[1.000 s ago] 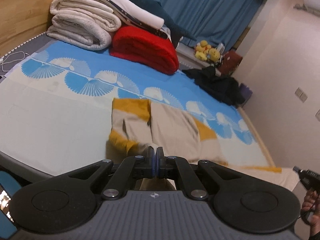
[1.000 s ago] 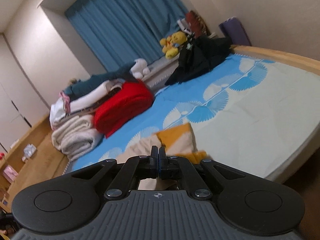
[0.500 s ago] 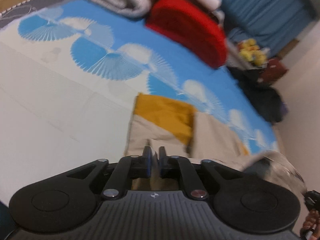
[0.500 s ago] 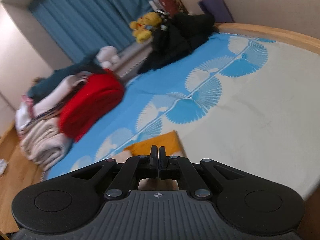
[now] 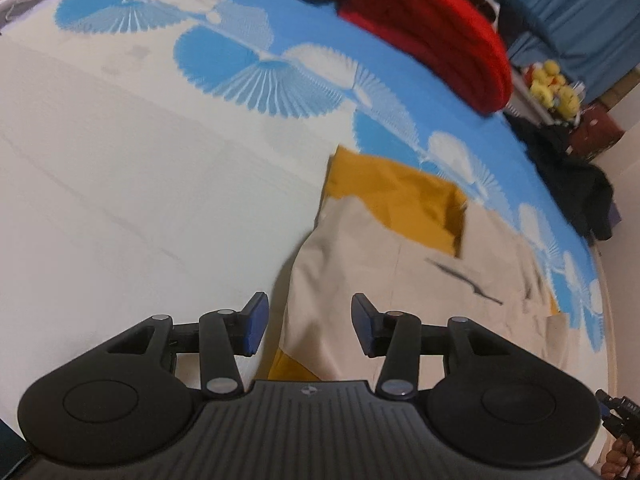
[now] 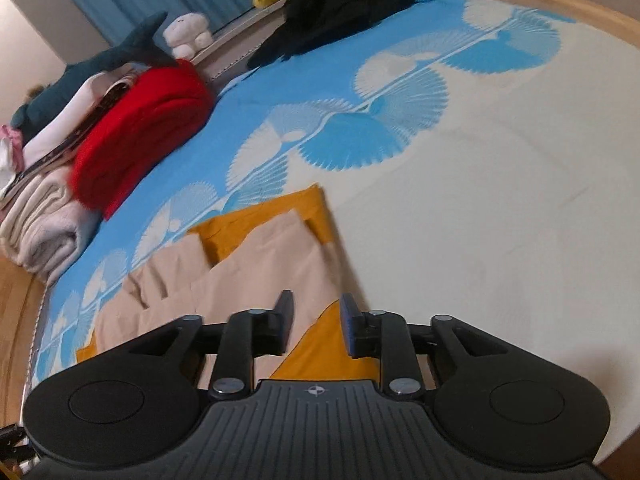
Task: Fold large clothes
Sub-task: 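Fold the hem with both grippers up over the jacket and release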
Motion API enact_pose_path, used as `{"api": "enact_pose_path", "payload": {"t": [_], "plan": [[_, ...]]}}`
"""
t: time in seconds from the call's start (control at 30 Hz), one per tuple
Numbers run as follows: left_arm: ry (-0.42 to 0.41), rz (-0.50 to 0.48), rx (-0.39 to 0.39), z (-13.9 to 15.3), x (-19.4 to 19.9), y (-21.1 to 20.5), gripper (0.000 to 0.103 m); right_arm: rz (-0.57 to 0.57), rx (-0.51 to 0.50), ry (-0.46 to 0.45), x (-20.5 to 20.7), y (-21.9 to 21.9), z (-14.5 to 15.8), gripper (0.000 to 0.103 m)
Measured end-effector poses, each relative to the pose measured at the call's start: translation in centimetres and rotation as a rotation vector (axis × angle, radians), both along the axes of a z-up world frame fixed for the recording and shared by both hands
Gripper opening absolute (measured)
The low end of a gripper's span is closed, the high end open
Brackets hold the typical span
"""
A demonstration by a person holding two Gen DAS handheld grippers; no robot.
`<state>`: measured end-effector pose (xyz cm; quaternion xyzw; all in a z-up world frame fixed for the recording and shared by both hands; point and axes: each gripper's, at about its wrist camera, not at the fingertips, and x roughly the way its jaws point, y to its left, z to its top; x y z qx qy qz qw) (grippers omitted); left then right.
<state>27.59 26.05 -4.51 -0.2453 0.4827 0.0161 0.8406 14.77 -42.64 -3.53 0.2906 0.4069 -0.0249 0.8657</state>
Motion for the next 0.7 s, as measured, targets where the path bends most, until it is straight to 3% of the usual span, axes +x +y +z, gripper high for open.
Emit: {"api": "enact_pose_path", "payload": {"t": [0.1,0.3,0.43,0.47,0.5,0.57,0.6,0.63,0.7], "plan": [[0.033,0.002,0.011,-1.0,1.0,-0.4,0.055,0.043,-0.063,0.059,0.8,0.8,-1.4,0.038],[0.083,-0.023,0.043,-2.4,2.2,-1.5,0.055,0.078,-0.058,0.147,2.0,1.3,-4.0,0.04],[0.08,-0.038,0.057,-2.5,2.4,-2.0,0.053,0.105,-0.046,0.159,2.4,1.9,-4.4,0.042],[0.076,-0.044,0.059,-2.4,2.4,-2.1,0.046,0.116,-0.048,0.155,2.5,2.1,-4.2,0.042],[0.071,-0.052,0.058,-2.4,2.4,-2.3,0.029,0.127,-0.053,0.148,2.4,2.2,-4.0,0.042],[0.058,-0.069,0.079,-2.2,2.4,-2.6,0.008,0.152,-0.067,0.13,2.3,2.6,-3.4,0.037],[0.046,-0.075,0.103,-1.9,2.3,-2.8,0.001,0.164,-0.079,0.118,2.1,2.7,-3.1,0.026],[0.032,-0.079,0.116,-1.6,2.2,-3.0,0.001,0.174,-0.102,0.104,2.0,3.0,-2.7,0.013],[-0.017,-0.076,0.127,-0.6,2.0,-3.1,0.001,0.189,-0.127,0.068,1.6,3.2,-1.9,0.005]]}}
